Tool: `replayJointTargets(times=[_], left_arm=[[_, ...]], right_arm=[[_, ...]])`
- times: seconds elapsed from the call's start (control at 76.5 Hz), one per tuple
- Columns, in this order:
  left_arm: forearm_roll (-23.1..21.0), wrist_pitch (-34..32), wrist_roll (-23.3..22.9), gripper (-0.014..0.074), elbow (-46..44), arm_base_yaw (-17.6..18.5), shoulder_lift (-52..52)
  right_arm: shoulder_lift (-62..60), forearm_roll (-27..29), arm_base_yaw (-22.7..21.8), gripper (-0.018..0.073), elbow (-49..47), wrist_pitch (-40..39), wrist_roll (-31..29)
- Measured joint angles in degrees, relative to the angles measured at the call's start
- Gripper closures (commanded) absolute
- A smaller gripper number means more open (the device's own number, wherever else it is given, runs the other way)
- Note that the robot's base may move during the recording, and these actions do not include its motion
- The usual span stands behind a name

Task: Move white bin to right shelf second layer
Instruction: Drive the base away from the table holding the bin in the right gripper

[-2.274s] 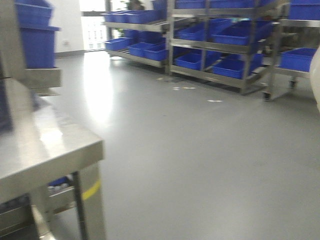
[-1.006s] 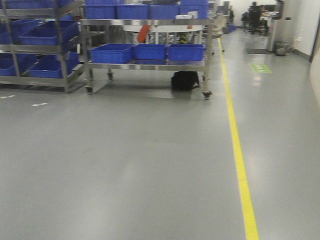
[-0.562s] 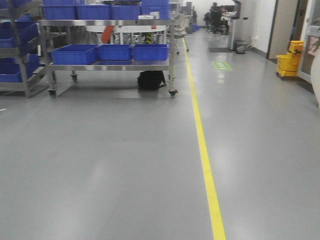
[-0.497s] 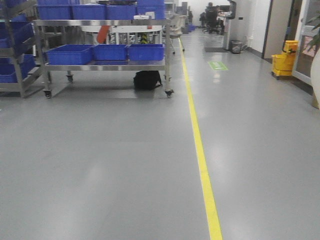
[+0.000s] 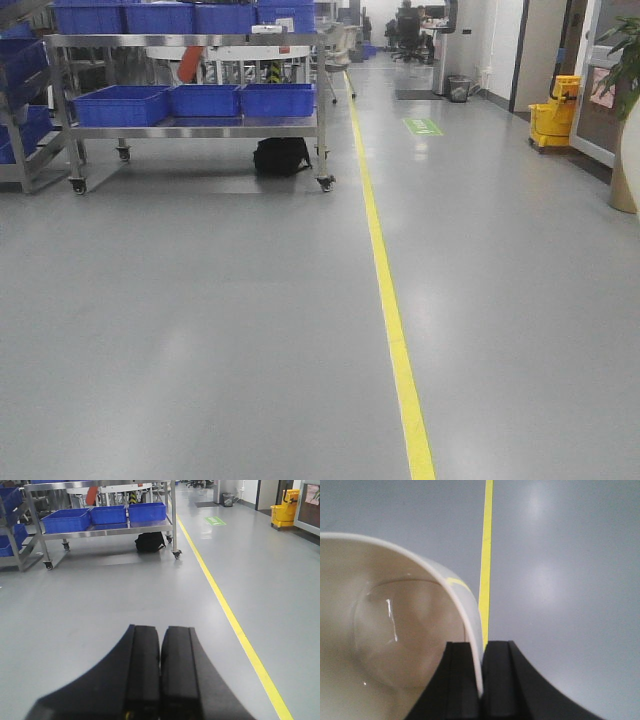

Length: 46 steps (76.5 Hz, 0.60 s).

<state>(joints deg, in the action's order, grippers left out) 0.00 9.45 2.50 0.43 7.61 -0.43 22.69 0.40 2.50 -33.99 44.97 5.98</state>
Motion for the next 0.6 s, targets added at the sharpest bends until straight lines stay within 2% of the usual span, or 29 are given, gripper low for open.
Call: replayJointTargets(times=[0.601], left_arm=[[0.00,0.00,0.00,0.0512,0.00,0.00,0.00]], right_arm=[[0.00,0.00,0.00,0.0519,0.00,0.00,0.00]])
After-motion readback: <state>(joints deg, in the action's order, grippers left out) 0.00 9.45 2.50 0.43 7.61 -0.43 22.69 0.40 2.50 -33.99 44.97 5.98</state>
